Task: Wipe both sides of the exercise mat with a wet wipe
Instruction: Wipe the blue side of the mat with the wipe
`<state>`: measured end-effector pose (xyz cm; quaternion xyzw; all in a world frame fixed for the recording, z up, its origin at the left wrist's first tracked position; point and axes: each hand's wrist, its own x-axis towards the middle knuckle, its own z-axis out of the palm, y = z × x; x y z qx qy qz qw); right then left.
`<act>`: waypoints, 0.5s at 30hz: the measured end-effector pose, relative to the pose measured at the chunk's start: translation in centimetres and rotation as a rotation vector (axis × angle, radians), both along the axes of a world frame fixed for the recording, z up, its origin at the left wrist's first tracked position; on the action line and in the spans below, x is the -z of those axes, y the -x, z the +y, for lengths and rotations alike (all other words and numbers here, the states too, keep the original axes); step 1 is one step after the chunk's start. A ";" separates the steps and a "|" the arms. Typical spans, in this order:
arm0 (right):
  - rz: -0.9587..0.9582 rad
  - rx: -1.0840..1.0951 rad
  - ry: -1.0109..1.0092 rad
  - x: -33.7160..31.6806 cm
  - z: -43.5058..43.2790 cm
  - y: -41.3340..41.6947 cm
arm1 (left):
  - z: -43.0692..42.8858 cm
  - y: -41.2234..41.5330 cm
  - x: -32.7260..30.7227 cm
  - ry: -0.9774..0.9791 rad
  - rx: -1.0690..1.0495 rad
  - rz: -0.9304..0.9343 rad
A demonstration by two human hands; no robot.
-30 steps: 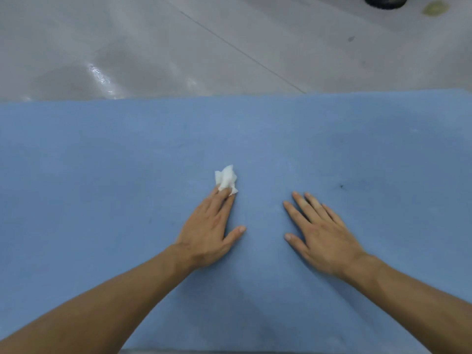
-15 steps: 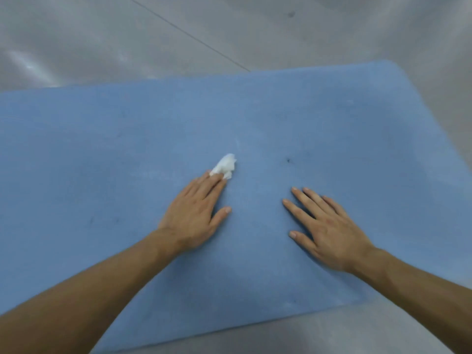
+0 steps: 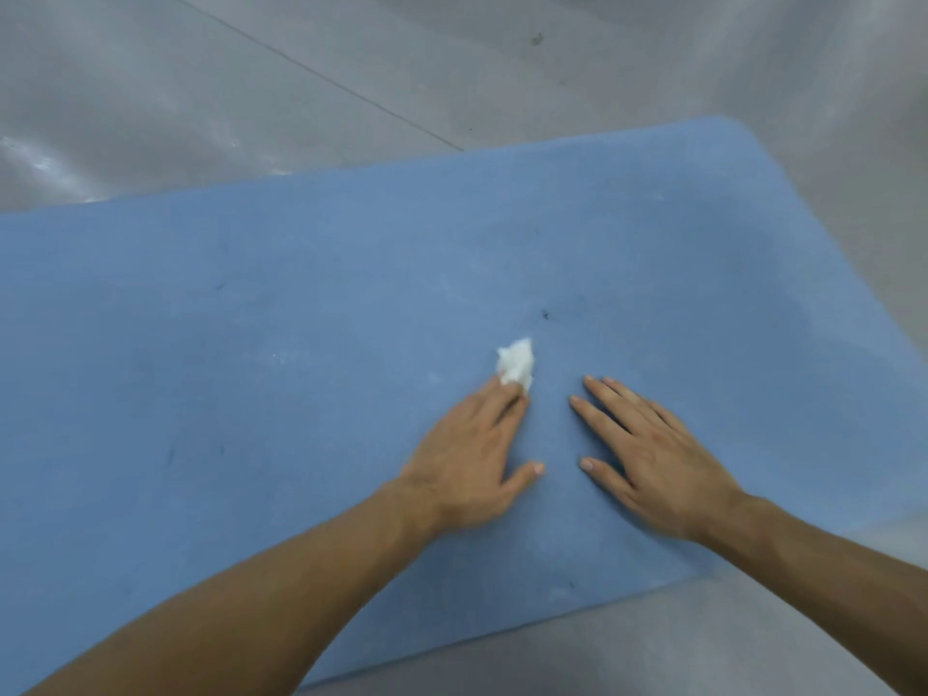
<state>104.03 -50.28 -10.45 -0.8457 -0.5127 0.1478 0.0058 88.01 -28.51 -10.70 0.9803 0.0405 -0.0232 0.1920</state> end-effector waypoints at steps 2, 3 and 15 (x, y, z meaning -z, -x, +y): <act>0.001 -0.022 -0.029 -0.3 -0.1 0.3 | -1.8 1.6 -0.3 0.020 0.115 0.011; 0.011 -0.036 -0.035 -0.4 -0.1 0.5 | -2.2 2.4 -0.2 0.024 0.173 0.018; 0.146 -0.093 -0.081 -1.0 4.9 2.7 | 6.2 1.9 -1.1 -0.079 0.245 0.074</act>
